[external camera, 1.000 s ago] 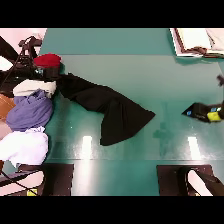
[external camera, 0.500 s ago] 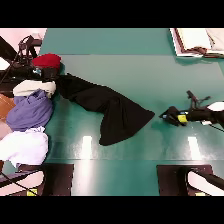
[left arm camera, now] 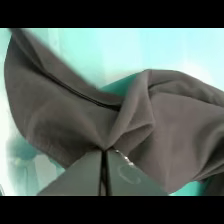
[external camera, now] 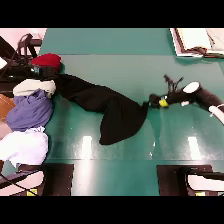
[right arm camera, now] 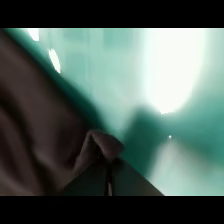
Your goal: Fold the shirts.
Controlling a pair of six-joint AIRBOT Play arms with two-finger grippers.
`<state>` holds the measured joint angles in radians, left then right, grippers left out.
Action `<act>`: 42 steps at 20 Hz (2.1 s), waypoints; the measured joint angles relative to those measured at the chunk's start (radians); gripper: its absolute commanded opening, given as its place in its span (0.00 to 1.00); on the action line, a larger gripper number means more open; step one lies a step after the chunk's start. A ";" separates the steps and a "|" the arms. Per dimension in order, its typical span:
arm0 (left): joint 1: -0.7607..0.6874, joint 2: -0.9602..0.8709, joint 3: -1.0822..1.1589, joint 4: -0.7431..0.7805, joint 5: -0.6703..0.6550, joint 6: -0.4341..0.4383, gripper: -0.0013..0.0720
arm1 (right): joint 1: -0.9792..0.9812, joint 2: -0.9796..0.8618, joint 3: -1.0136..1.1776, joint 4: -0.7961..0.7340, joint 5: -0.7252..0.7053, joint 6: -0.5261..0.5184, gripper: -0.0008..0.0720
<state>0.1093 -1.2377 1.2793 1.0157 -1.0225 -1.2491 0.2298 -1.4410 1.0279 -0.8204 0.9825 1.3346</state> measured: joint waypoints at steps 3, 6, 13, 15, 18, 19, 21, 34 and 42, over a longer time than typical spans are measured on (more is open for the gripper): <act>0.000 0.083 0.108 -0.001 -0.008 0.000 0.05 | -0.048 0.108 0.178 -0.056 0.052 -0.004 0.04; 0.000 0.194 0.278 -0.003 -0.011 0.000 0.05 | -0.128 0.252 0.390 -0.087 0.121 -0.007 0.04; 0.000 0.444 0.650 -0.008 -0.013 -0.021 0.04 | -0.312 0.533 0.796 -0.112 0.262 -0.008 0.04; 0.000 0.481 0.716 -0.008 -0.011 -0.036 0.04 | -0.380 0.565 0.884 -0.115 0.295 -0.008 0.04; 0.000 0.502 0.738 -0.004 -0.018 -0.055 0.04 | -0.476 0.564 0.989 -0.119 0.351 0.014 0.04; 0.000 0.502 0.723 -0.005 -0.024 -0.065 0.04 | -0.499 0.551 1.009 -0.118 0.365 0.023 0.04; 0.000 0.483 0.667 -0.004 -0.059 -0.087 0.05 | -0.517 0.512 1.009 -0.117 0.393 0.037 0.04; -0.004 -0.044 0.118 -0.030 -0.073 -0.019 0.69 | -0.323 -0.027 0.682 -0.203 0.386 0.065 0.37; 0.080 -0.113 0.080 -0.016 -0.157 -0.018 0.70 | -0.327 -0.155 0.761 -0.219 0.507 0.075 0.54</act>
<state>0.1890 -1.3506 1.3598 0.9997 -1.1793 -1.2667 -0.0975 -1.5963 1.7885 -1.0393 1.4891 1.4094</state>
